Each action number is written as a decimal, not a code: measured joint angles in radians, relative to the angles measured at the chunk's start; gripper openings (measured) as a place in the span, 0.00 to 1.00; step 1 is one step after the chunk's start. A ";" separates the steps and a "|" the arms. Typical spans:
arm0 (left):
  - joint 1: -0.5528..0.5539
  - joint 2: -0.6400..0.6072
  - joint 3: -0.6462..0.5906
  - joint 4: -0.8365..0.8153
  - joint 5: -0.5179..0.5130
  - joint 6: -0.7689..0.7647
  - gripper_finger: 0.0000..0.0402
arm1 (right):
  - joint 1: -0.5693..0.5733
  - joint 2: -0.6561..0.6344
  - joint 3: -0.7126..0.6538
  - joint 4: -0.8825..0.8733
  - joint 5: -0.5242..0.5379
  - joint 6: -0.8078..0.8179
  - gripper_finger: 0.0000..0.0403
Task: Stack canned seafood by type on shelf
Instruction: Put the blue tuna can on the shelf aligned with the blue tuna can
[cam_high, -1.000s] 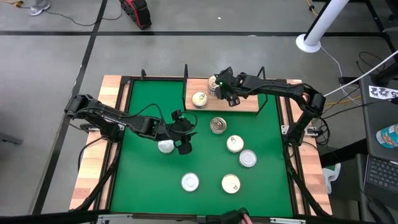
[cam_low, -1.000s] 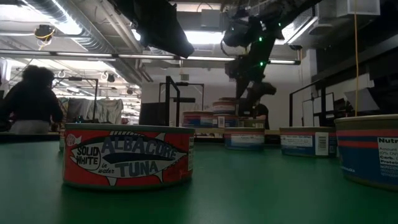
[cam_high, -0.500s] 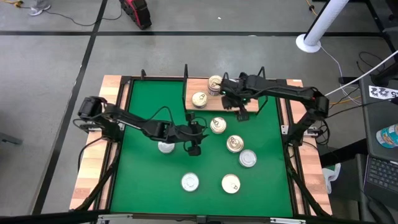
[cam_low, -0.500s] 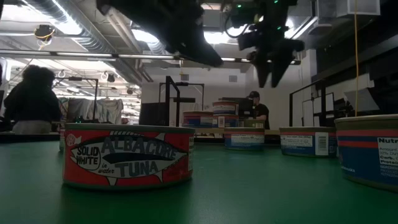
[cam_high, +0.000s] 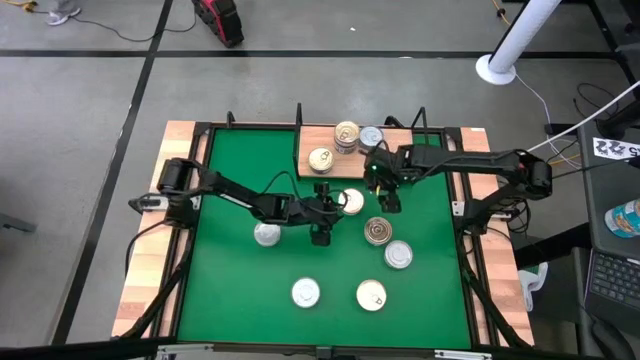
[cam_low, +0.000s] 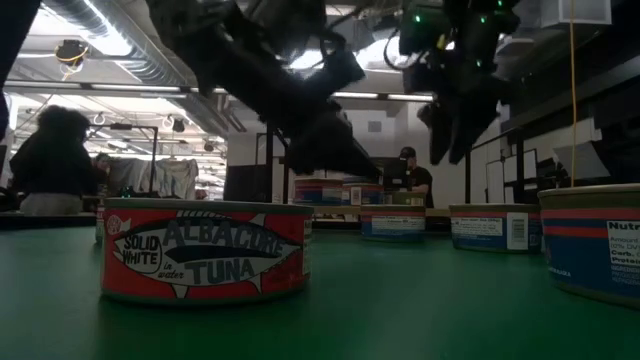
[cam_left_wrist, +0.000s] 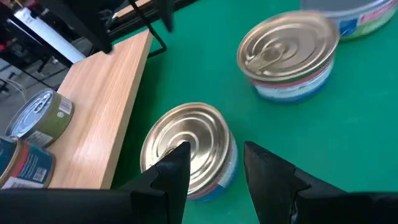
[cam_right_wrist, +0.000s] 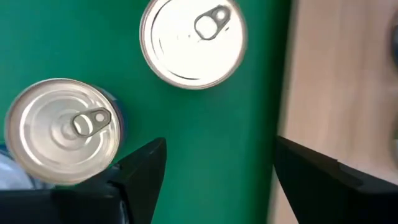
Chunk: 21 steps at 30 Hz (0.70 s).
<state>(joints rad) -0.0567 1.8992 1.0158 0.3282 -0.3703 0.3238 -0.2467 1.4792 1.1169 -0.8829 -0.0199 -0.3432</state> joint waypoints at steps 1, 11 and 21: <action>0.003 0.010 0.000 0.007 0.004 0.015 0.36 | 0.003 0.000 -0.022 0.019 0.000 0.003 0.71; 0.047 0.092 0.000 0.032 0.079 0.140 0.36 | 0.070 0.001 -0.146 0.155 -0.029 0.003 0.71; 0.053 0.131 0.001 0.090 0.078 0.206 0.32 | 0.126 0.001 -0.146 0.262 -0.027 -0.001 0.71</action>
<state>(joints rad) -0.0040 2.0300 1.0164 0.4184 -0.2919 0.5295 -0.1210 1.4799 0.9714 -0.6212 -0.0468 -0.3443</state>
